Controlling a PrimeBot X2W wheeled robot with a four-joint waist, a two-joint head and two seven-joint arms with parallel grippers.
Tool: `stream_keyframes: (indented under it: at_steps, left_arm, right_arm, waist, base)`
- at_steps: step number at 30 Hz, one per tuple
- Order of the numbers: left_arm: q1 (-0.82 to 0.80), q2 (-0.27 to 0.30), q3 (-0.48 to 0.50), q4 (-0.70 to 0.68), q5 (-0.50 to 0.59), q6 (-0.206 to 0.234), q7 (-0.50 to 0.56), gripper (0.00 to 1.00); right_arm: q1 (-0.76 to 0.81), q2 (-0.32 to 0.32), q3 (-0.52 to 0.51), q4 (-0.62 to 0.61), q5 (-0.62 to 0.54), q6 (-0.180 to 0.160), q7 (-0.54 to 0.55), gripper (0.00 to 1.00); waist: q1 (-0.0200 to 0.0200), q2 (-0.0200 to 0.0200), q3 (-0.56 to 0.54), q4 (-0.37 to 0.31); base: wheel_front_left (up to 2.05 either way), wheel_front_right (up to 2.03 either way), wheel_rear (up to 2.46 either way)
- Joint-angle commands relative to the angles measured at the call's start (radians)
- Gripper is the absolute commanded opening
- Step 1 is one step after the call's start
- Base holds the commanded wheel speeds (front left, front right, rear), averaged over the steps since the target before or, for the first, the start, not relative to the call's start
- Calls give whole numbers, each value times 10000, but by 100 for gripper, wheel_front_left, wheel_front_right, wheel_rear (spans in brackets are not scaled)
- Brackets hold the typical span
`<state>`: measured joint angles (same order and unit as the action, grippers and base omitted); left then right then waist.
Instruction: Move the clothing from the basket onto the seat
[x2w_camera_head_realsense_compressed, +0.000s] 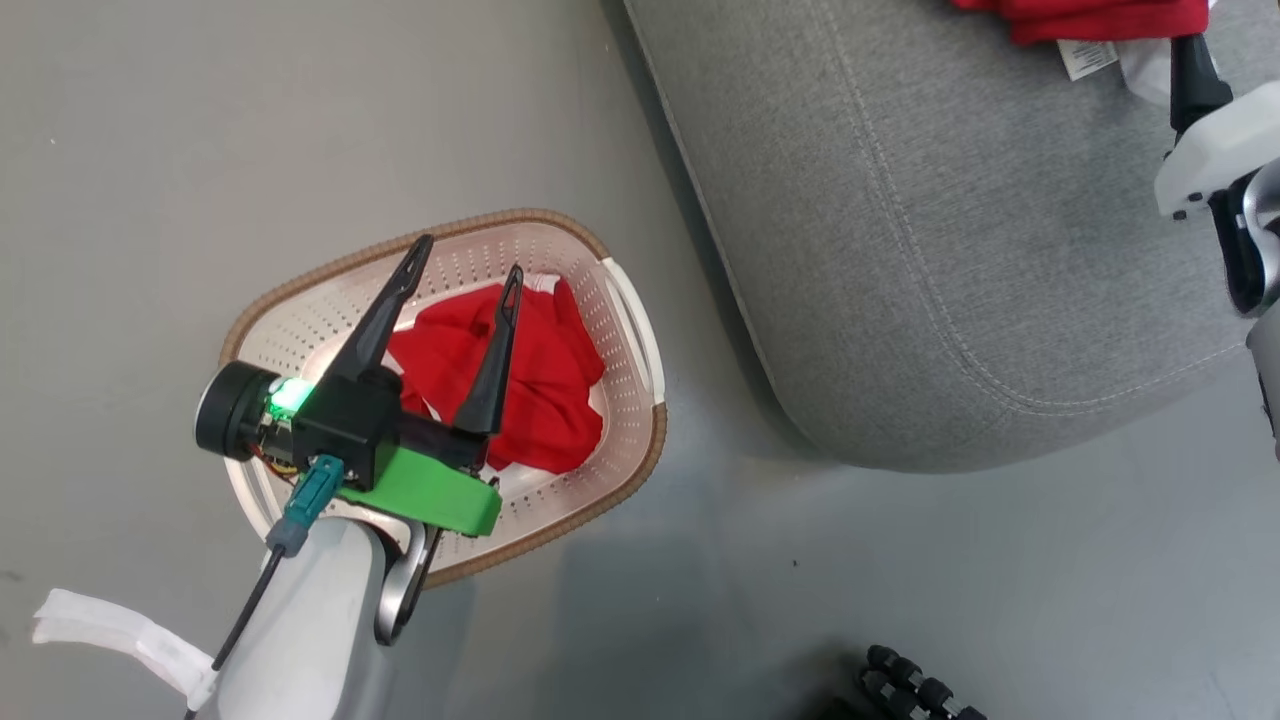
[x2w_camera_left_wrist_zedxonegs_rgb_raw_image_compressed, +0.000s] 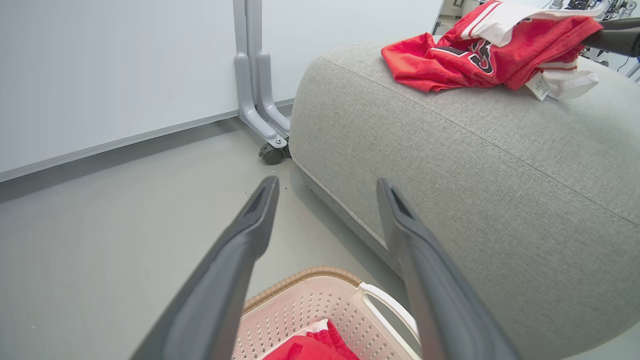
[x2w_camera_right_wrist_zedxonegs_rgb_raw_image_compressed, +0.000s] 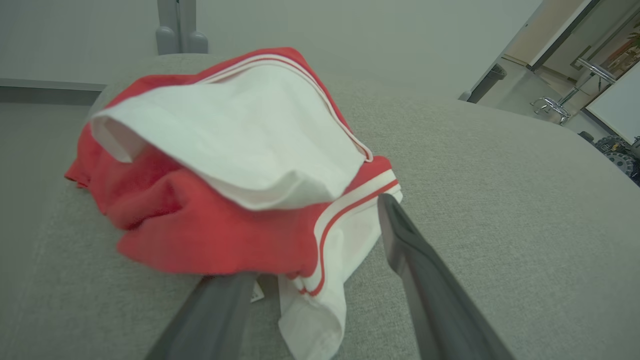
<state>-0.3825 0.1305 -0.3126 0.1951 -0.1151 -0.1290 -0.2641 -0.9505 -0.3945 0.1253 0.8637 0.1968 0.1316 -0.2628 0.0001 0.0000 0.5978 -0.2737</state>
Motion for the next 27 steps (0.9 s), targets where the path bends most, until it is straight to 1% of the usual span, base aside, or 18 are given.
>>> stream_keyframes:
  at_steps: [1,3,6,8,10,11,14,19,21,23,27]
  left_arm:
    - [254,-96,71,50,-68,-28,-4,100]
    - [438,-192,127,145,-106,-28,-4,100]
    - [746,-385,293,193,-172,-28,-4,100]
    - [998,-483,489,203,-247,-28,-4,100]
    - [1236,-594,746,192,-357,-28,-4,100]
    - [1328,-647,793,193,-366,-28,-4,100]
    - [1660,-733,1064,126,-406,-28,-4,100]
    - [2168,-785,1485,-27,-499,19,-4,100]
    - [2365,-792,1634,-129,-723,175,-4,100]
    - [2566,-793,1776,-207,-1021,333,-4,100]
    - [2976,-791,1837,-266,-1073,411,-4,100]
  right_arm:
    - [340,-104,198,-182,196,-17,-31,100]
    - [717,-316,455,-563,427,-17,-31,100]
    - [1406,-528,793,-1463,956,-17,-31,100]
    - [1899,-492,812,-2184,1428,-17,-29,100]
    - [2380,-585,866,-2998,1549,-17,-31,100]
    - [2618,-524,804,-3339,1666,-17,-31,100]
    - [3423,-289,412,-4548,1919,-17,-29,100]
    - [4867,385,-235,-6435,2003,-17,-29,100]
    - [5446,742,-441,-6965,2135,-17,-29,100]
    - [6034,959,-505,-7413,1980,-16,-31,100]
    - [7115,1516,-771,-8033,1866,-14,-29,100]
  waist:
    - [-1,0,-1063,-225]
    - [-1,0,-1504,-236]
    - [-1,0,-2146,-193]
    - [-1,0,-2569,-158]
    - [-1,0,-2948,-101]
    - [-1,0,-3130,-48]
    - [-1,0,-3662,191]
    - [-1,0,-4520,742]
    - [-1,0,-4834,984]
    - [-1,0,-5141,1277]
    - [-1,0,-5660,1896]
  base:
    - [0,0,0]
    - [0,0,0]
    - [0,0,0]
    - [0,0,0]
    - [0,0,0]
    - [0,0,0]
    - [0,0,0]
    - [0,0,0]
    - [0,0,0]
    - [0,0,0]
    - [0,0,0]
